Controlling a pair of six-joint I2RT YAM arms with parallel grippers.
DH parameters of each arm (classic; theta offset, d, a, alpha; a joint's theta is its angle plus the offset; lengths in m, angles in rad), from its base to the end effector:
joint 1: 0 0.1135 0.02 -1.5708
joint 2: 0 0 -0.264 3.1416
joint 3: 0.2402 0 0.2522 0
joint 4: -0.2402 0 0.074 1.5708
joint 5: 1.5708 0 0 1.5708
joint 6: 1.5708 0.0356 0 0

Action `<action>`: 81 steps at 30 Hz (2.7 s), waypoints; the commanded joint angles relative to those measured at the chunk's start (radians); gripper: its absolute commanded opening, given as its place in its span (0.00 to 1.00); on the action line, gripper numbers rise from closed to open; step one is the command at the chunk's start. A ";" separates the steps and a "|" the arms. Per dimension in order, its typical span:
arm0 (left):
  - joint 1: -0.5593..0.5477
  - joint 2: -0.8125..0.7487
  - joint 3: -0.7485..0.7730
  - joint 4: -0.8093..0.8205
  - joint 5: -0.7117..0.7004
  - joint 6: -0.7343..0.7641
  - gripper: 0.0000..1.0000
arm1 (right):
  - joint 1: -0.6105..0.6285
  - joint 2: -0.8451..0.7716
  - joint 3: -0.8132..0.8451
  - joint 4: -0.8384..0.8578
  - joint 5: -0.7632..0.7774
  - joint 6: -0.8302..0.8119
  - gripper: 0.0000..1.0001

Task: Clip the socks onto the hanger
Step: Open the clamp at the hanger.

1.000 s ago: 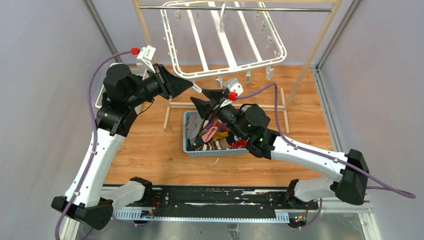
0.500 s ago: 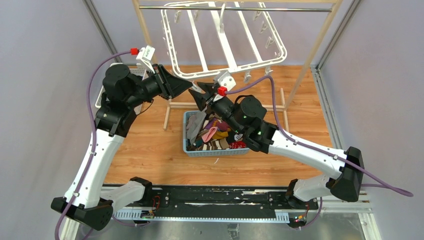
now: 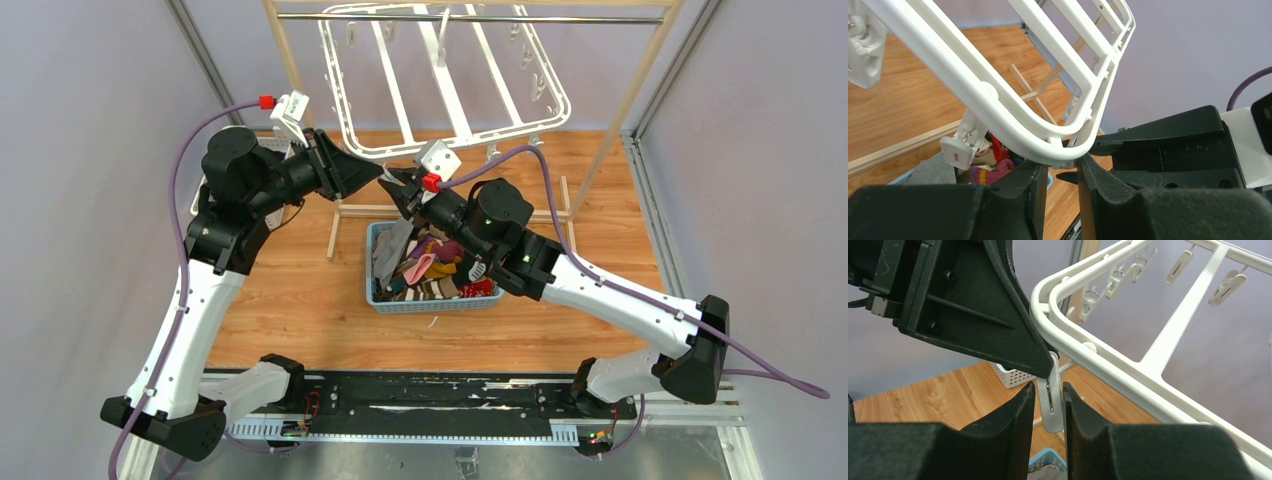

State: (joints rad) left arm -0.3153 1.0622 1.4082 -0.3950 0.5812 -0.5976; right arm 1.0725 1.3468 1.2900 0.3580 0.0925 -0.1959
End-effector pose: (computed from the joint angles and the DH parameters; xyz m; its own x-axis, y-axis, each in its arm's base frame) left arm 0.1890 -0.0822 0.4785 -0.4777 -0.3388 -0.8106 0.6191 0.5249 -0.5842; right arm 0.1529 0.2741 0.4494 0.3011 0.1479 -0.9420 -0.7890 0.5935 -0.1590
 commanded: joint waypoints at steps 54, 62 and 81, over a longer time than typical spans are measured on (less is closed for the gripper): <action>-0.001 -0.130 -0.072 -0.034 -0.050 -0.068 0.70 | -0.020 0.032 -0.051 0.086 -0.063 0.146 0.00; -0.001 -0.148 -0.111 0.014 -0.121 -0.153 0.68 | 0.002 0.054 -0.094 0.208 0.047 0.186 0.00; -0.001 -0.123 -0.114 0.044 -0.132 -0.152 0.58 | 0.045 0.073 -0.119 0.314 0.158 0.242 0.00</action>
State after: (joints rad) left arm -0.3145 0.9550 1.2999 -0.3538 0.4664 -0.7620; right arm 1.0958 1.4010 1.1790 0.6319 0.2214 0.0254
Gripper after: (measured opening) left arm 0.588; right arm 0.178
